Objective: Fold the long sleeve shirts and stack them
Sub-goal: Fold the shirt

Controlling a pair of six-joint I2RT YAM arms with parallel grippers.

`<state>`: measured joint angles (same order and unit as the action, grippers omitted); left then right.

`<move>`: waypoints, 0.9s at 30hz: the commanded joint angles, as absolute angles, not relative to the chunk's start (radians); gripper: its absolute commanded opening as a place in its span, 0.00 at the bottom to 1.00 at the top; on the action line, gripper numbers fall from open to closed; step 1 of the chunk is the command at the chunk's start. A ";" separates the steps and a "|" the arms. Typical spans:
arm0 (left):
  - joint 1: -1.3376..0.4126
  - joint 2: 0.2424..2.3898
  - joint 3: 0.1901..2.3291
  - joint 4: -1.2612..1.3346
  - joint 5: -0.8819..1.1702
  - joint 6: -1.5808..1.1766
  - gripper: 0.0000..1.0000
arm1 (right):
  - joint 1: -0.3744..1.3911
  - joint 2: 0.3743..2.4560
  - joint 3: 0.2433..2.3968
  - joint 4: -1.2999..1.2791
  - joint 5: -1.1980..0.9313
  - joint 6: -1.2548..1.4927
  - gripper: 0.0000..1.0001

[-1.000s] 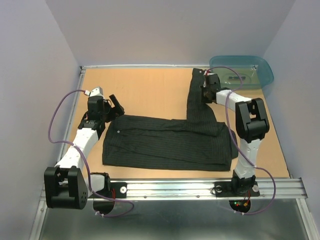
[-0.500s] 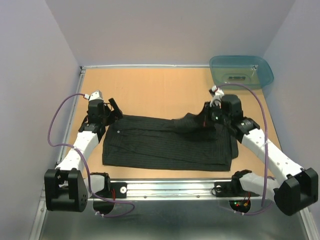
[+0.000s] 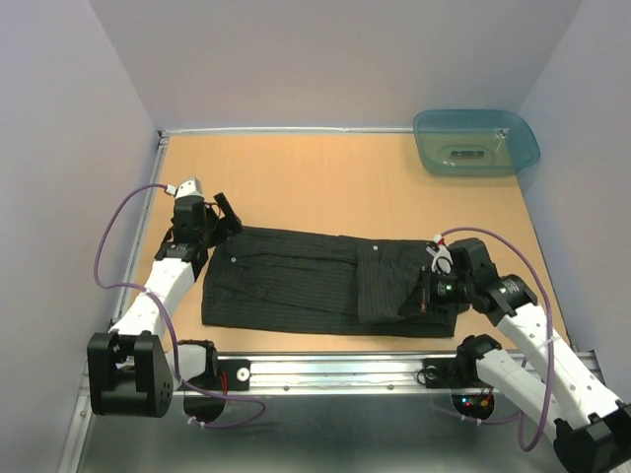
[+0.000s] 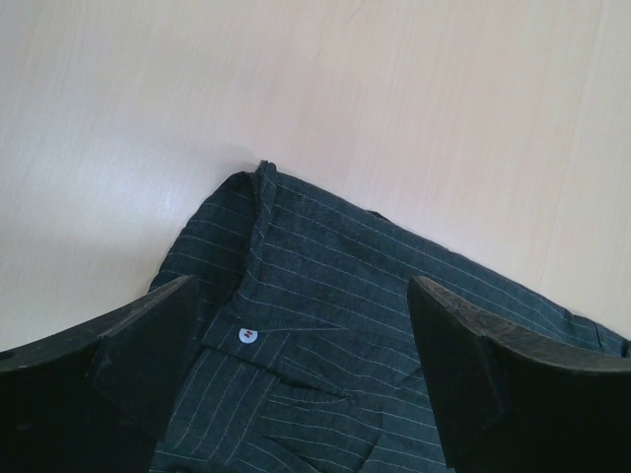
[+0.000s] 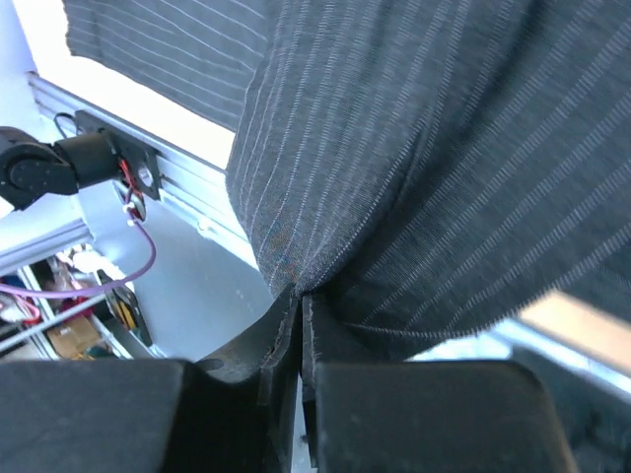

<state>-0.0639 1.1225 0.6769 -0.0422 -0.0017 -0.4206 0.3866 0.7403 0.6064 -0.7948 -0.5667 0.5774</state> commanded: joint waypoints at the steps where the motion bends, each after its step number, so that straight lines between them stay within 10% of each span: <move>1: -0.064 1.124 0.692 -0.015 -0.014 -0.405 0.98 | 0.390 0.686 0.698 -1.032 -0.511 0.609 0.09; 5: -0.064 1.150 0.718 -0.029 -0.009 -0.403 0.98 | 0.390 0.638 0.652 -1.145 -0.561 0.601 0.20; 8: -0.064 1.160 0.729 -0.034 -0.005 -0.406 0.98 | 0.390 0.618 0.669 -1.166 -0.502 0.592 0.75; 10: -0.064 1.167 0.739 -0.035 0.026 -0.411 0.98 | 0.390 0.624 0.715 -1.135 -0.457 0.595 0.84; 20: -0.106 1.258 0.834 -0.038 0.115 -0.449 0.95 | 0.388 0.912 0.871 -0.781 0.111 0.606 0.65; 27: -0.164 1.402 0.833 0.089 0.199 -0.566 0.93 | 0.289 1.063 0.677 -0.392 0.110 0.701 0.65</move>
